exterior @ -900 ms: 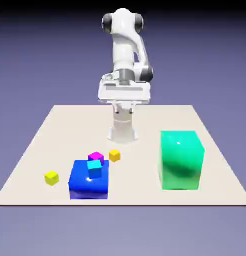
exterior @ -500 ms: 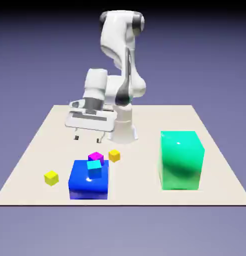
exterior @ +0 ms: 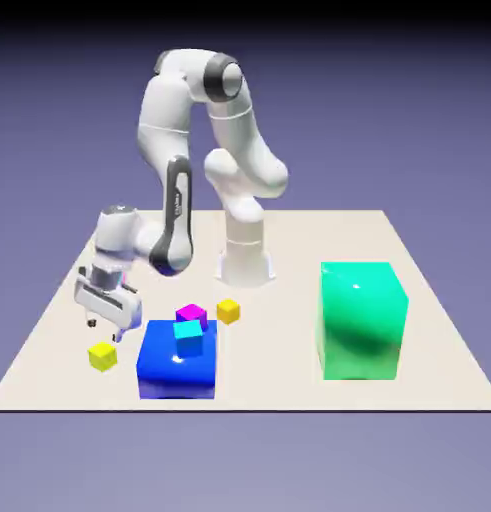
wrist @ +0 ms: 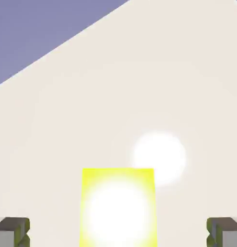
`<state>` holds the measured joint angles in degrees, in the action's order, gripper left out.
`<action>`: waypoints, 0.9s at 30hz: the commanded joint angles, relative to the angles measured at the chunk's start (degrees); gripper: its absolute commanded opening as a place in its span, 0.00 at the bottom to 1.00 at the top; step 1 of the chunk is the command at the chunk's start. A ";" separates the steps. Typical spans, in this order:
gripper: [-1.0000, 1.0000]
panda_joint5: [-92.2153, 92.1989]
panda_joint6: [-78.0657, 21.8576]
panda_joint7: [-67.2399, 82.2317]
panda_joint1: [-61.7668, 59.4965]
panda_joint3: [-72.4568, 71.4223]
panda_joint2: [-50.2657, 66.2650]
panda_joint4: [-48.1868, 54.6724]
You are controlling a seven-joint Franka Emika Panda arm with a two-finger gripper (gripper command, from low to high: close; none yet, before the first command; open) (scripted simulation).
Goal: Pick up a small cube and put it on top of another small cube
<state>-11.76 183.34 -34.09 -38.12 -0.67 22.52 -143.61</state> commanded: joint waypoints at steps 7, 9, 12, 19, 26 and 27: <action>0.00 0.26 4.86 0.33 -2.26 -2.22 9.11 4.33; 0.00 0.14 2.65 0.18 -1.23 -1.21 4.96 2.36; 0.00 -0.04 -0.67 -0.05 0.31 0.31 -1.26 -0.60; 0.00 2.00 -7.51 -10.12 0.40 -4.55 -11.89 -4.73; 0.00 5.72 -16.79 -27.56 -0.71 -14.28 -25.45 -9.55; 0.00 6.25 -18.12 -30.05 -0.87 -15.67 -27.38 -10.24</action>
<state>-5.48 165.24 -64.16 -38.76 -16.33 -4.86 -153.84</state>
